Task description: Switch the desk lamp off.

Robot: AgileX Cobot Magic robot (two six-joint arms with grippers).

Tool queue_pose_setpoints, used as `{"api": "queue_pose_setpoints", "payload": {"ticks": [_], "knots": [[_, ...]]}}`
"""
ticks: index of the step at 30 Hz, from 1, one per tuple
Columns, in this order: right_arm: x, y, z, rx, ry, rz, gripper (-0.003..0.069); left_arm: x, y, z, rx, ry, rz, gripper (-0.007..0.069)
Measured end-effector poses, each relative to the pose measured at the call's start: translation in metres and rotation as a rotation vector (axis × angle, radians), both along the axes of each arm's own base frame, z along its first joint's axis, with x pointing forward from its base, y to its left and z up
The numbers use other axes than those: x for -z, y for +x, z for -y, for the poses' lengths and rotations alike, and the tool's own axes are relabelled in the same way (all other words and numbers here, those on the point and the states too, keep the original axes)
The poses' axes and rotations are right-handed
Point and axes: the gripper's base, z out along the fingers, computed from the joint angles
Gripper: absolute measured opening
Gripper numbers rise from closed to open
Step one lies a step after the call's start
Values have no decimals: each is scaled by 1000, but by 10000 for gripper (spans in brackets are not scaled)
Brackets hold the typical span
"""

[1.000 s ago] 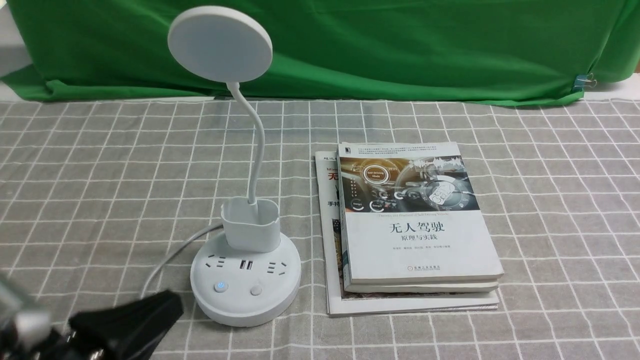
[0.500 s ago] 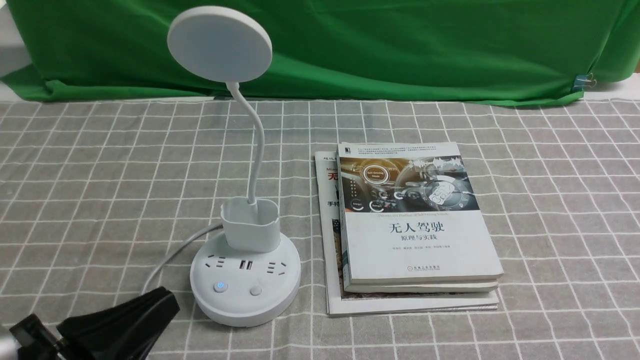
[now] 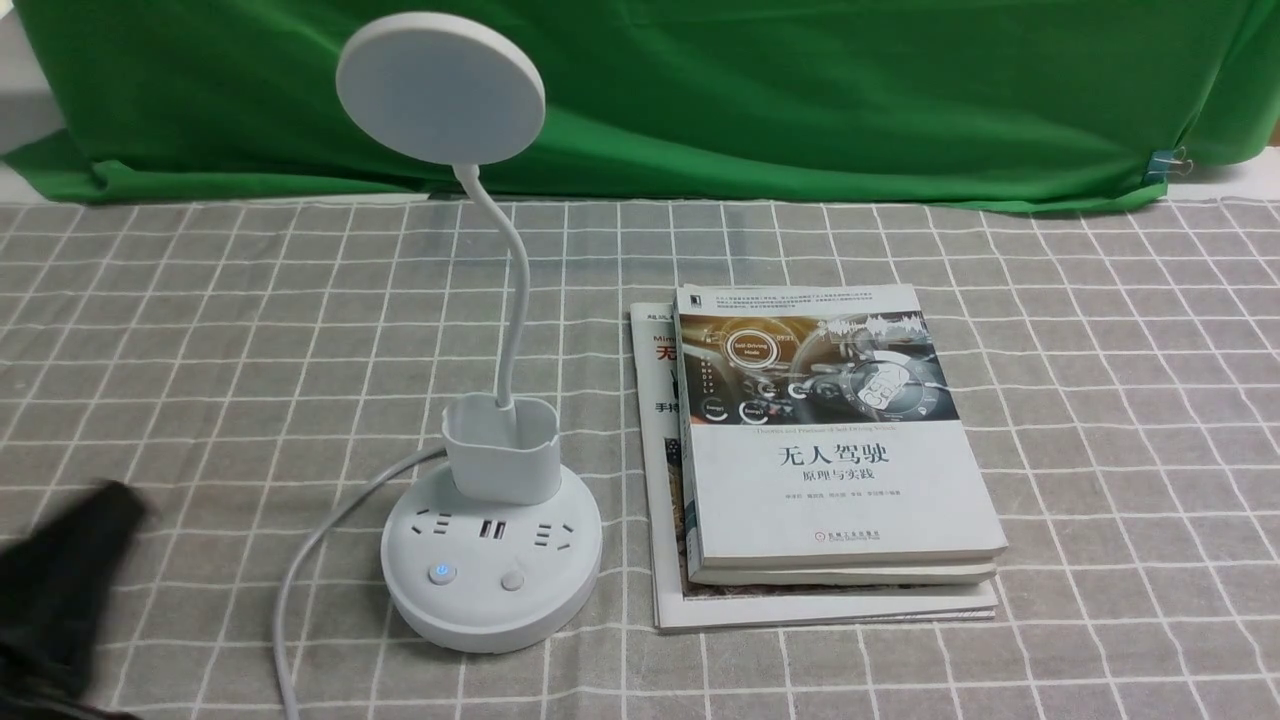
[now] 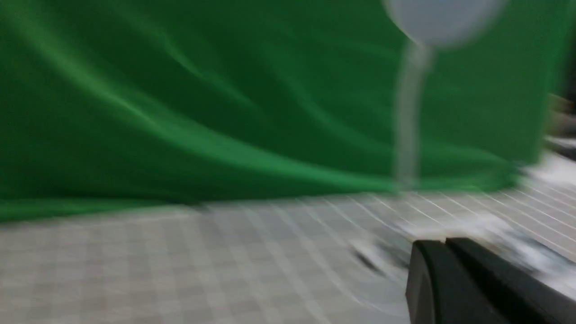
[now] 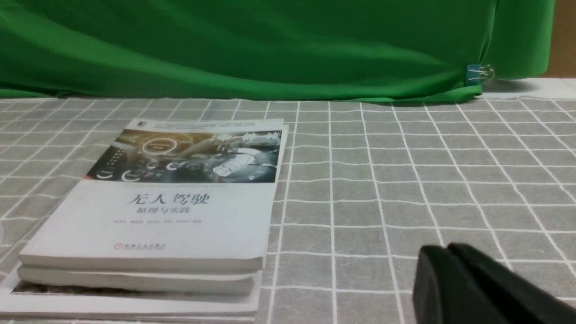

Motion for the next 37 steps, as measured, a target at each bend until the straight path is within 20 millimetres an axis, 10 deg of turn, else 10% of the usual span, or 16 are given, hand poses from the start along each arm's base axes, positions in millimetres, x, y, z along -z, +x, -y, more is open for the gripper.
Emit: {"api": "queue_pose_setpoints", "payload": {"ticks": [10,37], "knots": [[0,0,0,0,0,0,36,8,-21,-17,-219,4,-28,1],[0,0,0,0,0,0,36,33,-25,-11,-127,14,-289,1]]}}
